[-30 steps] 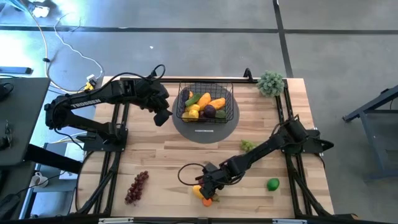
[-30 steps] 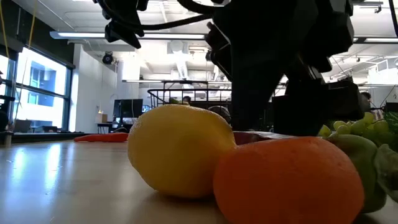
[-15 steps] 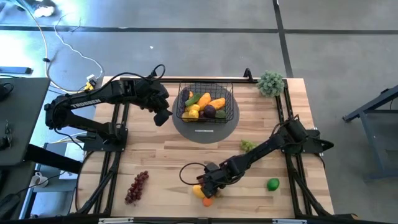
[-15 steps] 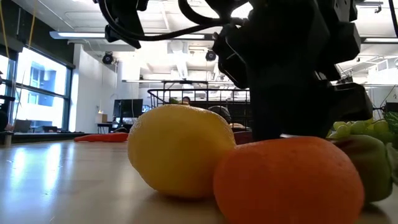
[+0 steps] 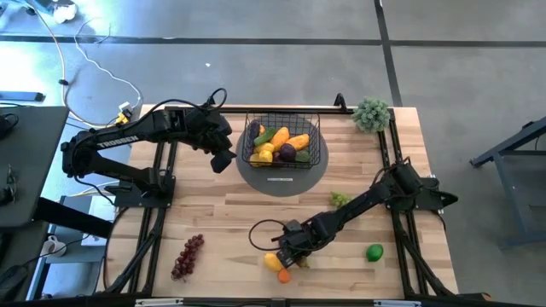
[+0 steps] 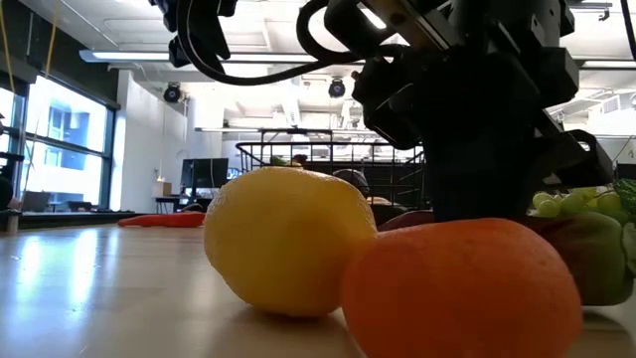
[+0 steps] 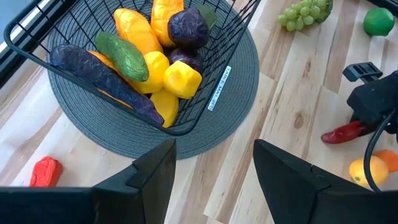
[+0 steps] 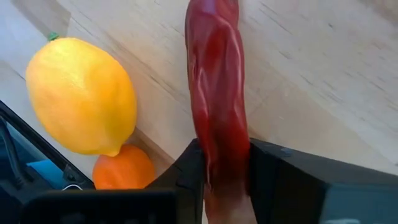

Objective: Build produce basket
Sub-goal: Put the red chili pepper into the black wire basket, then put the orange carrot into the black wire basket

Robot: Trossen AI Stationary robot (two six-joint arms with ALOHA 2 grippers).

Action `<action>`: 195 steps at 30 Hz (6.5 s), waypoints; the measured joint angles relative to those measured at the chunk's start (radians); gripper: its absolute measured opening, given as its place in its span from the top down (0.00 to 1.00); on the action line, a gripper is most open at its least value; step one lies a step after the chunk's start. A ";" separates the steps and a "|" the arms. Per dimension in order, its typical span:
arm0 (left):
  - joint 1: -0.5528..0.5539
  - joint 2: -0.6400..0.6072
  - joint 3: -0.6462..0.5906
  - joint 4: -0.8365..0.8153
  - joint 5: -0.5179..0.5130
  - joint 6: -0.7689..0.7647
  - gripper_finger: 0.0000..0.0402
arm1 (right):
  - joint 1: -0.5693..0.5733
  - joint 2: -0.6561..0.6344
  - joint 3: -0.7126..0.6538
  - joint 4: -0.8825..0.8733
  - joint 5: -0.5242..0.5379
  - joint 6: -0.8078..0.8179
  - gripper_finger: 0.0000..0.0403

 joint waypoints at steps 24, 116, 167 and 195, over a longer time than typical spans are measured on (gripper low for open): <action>0.068 -0.013 0.000 0.000 -0.112 0.027 0.50 | -0.221 -0.232 -0.002 -0.006 0.146 -0.275 0.86; 0.447 -0.002 0.000 -0.092 -0.138 -0.042 0.50 | -0.798 -0.182 -0.002 0.483 0.328 -1.950 0.53; 0.596 0.639 -0.001 -0.209 -0.161 0.426 0.50 | -0.800 -0.324 -0.002 0.339 0.547 -1.799 0.53; 0.582 0.716 0.000 -0.180 -0.194 0.363 0.65 | -0.800 -0.324 -0.002 0.342 0.547 -1.775 0.53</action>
